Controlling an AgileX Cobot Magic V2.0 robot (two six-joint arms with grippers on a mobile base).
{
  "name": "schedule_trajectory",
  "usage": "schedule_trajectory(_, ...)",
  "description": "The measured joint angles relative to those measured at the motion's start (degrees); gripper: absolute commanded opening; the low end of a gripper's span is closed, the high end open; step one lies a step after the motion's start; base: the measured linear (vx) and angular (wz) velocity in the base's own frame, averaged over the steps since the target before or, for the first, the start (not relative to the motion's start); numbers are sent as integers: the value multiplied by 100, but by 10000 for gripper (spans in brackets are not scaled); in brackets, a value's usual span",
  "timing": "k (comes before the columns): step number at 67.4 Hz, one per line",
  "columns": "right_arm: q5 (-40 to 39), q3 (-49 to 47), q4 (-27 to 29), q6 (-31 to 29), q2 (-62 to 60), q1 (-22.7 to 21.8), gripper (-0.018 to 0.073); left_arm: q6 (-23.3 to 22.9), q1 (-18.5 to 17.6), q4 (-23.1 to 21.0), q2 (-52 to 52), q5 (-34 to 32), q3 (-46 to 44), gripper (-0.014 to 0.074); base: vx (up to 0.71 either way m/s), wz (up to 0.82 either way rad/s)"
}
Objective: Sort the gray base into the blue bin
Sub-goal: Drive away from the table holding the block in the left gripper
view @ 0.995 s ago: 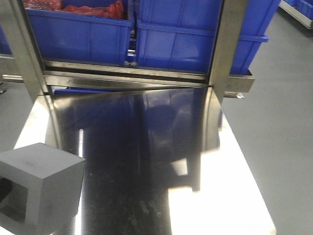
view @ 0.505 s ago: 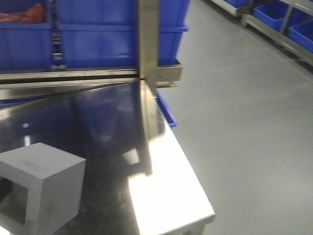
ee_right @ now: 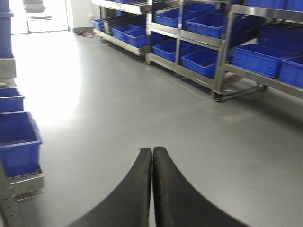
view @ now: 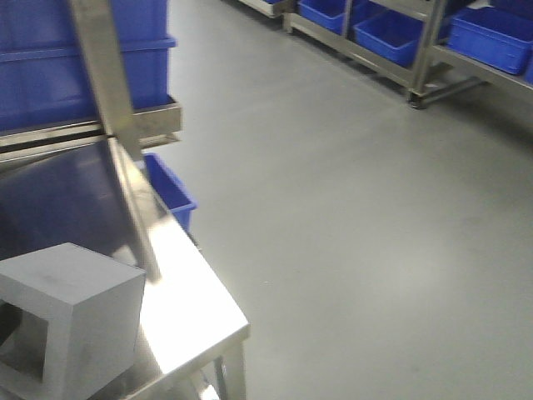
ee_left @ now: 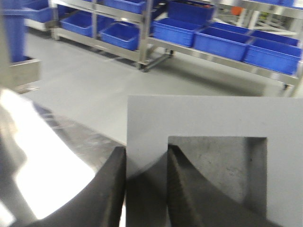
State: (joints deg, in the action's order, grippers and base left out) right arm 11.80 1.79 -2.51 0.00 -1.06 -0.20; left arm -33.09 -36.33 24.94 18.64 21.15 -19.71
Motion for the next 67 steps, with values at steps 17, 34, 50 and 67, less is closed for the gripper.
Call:
schedule_trajectory(17,0,0,0,0,0,0,-5,0,0,0,0,0,0,-7,-6,-51)
schedule_trajectory(34,0,0,0,0,0,0,-5,0,0,0,0,0,0,-7,-2,-63)
schedule_trajectory(50,0,0,0,0,0,0,-5,0,0,0,0,0,0,-7,2,-82)
schedule_trajectory(67,0,0,0,0,0,0,-5,0,0,0,0,0,0,-7,3,-91)
